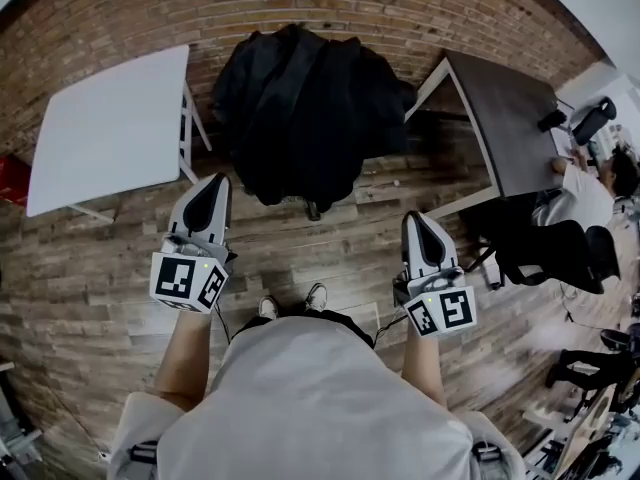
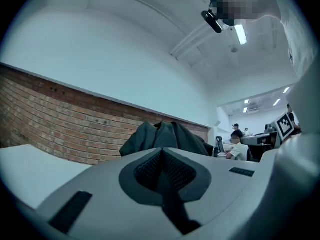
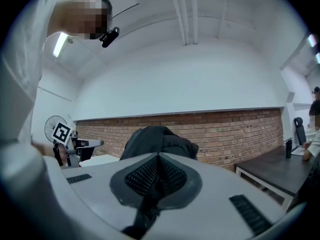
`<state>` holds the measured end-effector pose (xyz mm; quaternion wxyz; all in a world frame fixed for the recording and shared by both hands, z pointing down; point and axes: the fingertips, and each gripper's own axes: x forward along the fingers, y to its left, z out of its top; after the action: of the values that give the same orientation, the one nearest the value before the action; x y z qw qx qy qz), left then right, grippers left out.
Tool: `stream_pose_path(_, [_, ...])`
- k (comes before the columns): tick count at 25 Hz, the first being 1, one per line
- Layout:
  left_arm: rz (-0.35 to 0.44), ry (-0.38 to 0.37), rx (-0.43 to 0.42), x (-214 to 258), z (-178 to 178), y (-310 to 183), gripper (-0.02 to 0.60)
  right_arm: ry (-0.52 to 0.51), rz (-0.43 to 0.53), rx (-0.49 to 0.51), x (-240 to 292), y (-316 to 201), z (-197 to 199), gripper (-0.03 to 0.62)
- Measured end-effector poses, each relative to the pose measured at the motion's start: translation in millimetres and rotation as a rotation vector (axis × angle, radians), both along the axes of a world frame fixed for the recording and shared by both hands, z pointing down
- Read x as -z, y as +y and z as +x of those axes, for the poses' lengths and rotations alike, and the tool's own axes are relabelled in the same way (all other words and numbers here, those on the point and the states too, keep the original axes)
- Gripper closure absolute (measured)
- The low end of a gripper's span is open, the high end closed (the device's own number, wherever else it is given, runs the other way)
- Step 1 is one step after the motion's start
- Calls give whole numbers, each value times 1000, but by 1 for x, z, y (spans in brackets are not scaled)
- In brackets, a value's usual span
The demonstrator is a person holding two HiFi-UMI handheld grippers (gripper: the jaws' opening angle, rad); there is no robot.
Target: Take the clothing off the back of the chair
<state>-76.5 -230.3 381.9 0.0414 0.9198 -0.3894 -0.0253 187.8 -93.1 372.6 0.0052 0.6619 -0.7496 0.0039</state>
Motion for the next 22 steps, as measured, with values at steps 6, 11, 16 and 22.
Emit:
stream_pose_path(6, [-2, -21, 58, 16, 15, -14, 561, -25, 46, 68, 9, -36, 27, 576])
stream_pose_path(11, [27, -34, 78, 48, 42, -28, 539, -41, 67, 145, 12, -59, 26, 576])
stream_pose_path(16, [28, -16, 112, 78, 56, -54, 370, -72, 74, 195, 7, -71, 22, 576])
stream_pose_path(22, [-14, -165, 96, 78, 105, -88, 140, -113, 66, 202, -1, -73, 33, 576])
